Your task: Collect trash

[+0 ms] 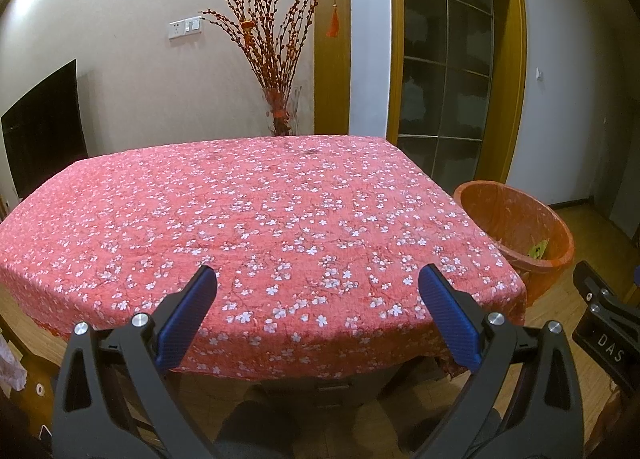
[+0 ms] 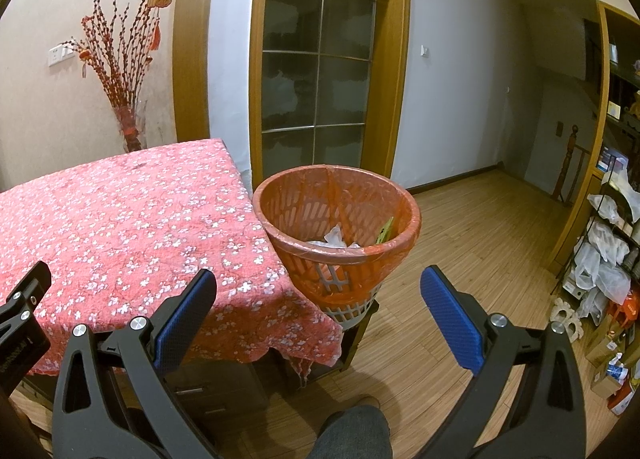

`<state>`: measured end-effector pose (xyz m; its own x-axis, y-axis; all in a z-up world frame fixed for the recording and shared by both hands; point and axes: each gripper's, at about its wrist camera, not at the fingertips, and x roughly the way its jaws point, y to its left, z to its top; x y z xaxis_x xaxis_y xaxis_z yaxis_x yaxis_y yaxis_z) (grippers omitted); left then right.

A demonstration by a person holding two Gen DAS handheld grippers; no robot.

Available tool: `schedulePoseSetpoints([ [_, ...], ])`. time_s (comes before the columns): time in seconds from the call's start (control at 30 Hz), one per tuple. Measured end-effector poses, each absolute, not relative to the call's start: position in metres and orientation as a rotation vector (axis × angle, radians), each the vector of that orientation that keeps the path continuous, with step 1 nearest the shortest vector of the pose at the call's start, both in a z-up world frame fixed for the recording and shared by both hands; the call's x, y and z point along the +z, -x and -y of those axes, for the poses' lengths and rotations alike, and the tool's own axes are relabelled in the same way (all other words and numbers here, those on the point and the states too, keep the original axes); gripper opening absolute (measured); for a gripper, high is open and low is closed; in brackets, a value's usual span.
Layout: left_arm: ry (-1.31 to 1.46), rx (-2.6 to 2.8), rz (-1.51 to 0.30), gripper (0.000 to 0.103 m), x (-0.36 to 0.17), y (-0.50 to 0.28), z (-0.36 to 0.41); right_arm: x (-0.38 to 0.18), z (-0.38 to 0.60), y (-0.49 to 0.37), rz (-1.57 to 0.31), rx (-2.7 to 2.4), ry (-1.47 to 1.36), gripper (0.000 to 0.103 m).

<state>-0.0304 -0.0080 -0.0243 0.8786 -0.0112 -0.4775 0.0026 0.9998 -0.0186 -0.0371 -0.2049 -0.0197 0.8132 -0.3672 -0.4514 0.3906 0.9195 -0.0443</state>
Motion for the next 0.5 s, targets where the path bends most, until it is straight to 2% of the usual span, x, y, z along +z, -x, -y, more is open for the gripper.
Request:
schedulePoseSetpoints([
  [0.5, 0.027, -0.011, -0.52, 0.099, -0.0254, 0.027, 0.0058, -0.0195, 0.2059, 0.0372, -0.473, -0.403, -0.052, 0.101],
])
